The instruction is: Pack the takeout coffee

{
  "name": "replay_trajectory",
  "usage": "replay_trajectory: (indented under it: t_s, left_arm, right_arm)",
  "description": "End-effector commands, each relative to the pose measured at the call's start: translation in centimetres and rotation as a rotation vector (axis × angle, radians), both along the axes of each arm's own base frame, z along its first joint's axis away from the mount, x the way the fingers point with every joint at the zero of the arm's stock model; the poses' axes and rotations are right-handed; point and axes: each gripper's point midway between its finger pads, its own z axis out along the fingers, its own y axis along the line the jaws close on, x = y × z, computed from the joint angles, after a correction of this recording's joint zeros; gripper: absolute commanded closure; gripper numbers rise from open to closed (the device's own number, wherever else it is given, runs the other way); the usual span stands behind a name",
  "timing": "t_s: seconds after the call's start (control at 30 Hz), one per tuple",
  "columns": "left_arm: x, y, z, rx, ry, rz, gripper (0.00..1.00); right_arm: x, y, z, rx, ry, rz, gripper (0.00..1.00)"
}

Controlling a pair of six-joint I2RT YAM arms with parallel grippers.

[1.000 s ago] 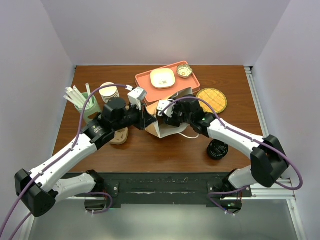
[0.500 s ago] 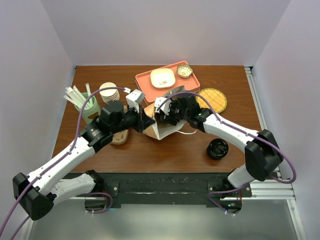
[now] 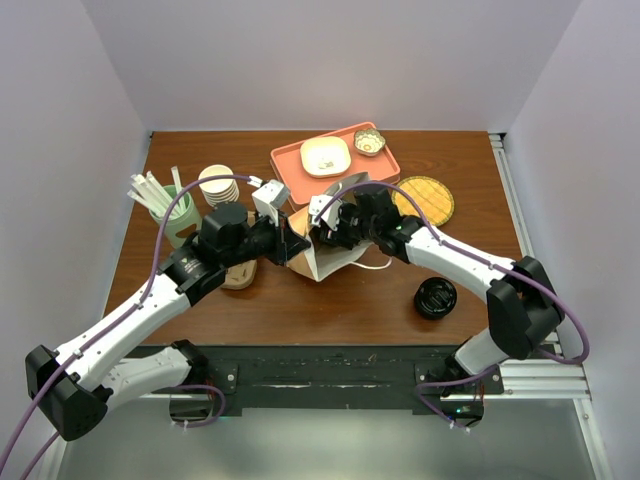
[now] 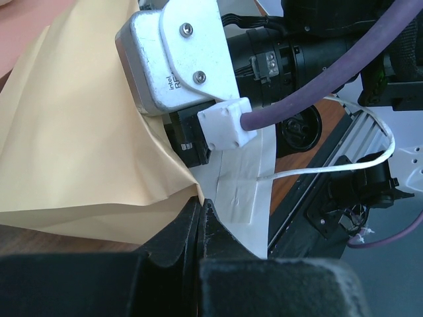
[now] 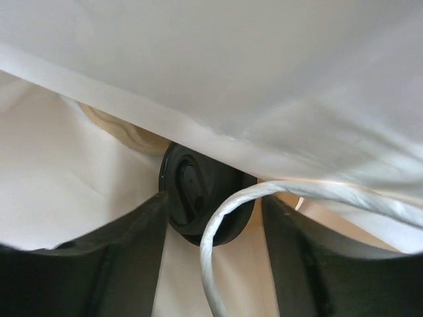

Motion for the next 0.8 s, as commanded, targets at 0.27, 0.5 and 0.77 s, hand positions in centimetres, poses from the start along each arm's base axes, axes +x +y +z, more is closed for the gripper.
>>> replay_trajectory:
  t_s: [0.27,0.5,0.77]
  left_arm:
    - [-1.2,-0.9,2.6,-0.069,-0.043,-0.065,1.00]
    - [-1.2,-0.7,2.5,-0.065,-0.041,-0.056,1.00]
    - [-0.8,-0.3,2.1,-0.038,-0.033,-0.029,1.00]
  right_arm:
    - [0.6,-1.4,-1.7,-0.067,0.019,-0.039,0.65]
    - [0.3,-2.0,-1.5,-0.093,0.012,-0.034,0.71]
    - [0.7,-2.7,1.2,-0.072,-0.033,-0.066,0.72]
